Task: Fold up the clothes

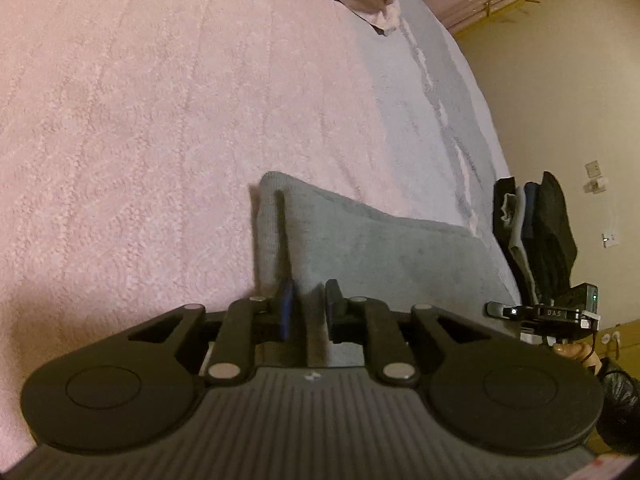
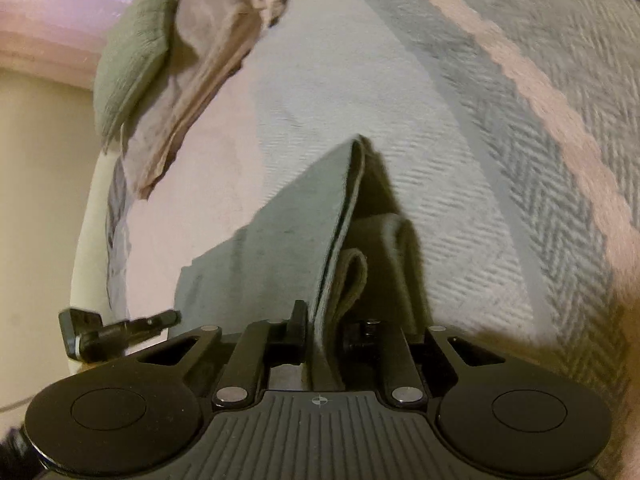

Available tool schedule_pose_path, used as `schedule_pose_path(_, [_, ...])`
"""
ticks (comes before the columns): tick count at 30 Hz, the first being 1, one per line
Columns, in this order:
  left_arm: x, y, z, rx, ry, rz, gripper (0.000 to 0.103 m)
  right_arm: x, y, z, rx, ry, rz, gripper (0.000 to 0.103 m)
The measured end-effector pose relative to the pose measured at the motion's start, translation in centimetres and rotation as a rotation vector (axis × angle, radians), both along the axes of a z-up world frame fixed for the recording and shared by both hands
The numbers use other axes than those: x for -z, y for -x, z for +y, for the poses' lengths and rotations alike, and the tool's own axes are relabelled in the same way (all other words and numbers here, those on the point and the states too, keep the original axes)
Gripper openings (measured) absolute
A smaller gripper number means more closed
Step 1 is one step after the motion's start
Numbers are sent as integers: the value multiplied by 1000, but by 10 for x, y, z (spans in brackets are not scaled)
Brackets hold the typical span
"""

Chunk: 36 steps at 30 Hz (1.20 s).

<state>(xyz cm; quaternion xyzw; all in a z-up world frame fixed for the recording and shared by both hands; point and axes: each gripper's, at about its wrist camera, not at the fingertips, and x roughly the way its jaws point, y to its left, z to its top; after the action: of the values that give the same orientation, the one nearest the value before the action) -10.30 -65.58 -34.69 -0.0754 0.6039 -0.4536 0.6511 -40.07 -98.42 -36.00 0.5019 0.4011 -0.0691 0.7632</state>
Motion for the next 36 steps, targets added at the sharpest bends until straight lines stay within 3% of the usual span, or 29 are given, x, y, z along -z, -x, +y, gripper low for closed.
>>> schedule_pose_path(3, [-2, -2, -2, 4, 10, -22, 4, -8, -2, 0, -18, 17, -3, 9])
schedule_pose_path(11, [-27, -5, 1, -26, 81, -100, 3, -41, -6, -1, -6, 75, -126, 8])
schedule_pose_path(18, [24, -14, -8, -22, -21, -19, 4, 8, -17, -8, -9, 41, 11, 9])
schedule_pose_path(20, [18, -13, -9, -13, -40, -48, 7, 3, -14, -7, 4, 51, 15, 13])
schedule_pose_path(24, [-6, -11, -4, -16, -86, -120, 7, -31, -5, 2, 31, 210, 64, 32])
schedule_pose_path(28, [-44, 4, 4, 15, -102, -215, 8, -80, 8, 35, 23, 432, 23, 33])
schedule_pose_path(32, [-69, 42, 0, 94, -45, -216, 8, -88, 13, 87, -45, 360, -64, 33])
schedule_pose_path(34, [-64, 66, -5, 160, -42, -199, 8, -75, 10, 110, -100, 306, -70, 33])
schedule_pose_path(36, [-47, 86, -8, 215, -63, -190, 8, -57, 5, 127, -163, 319, -47, 33])
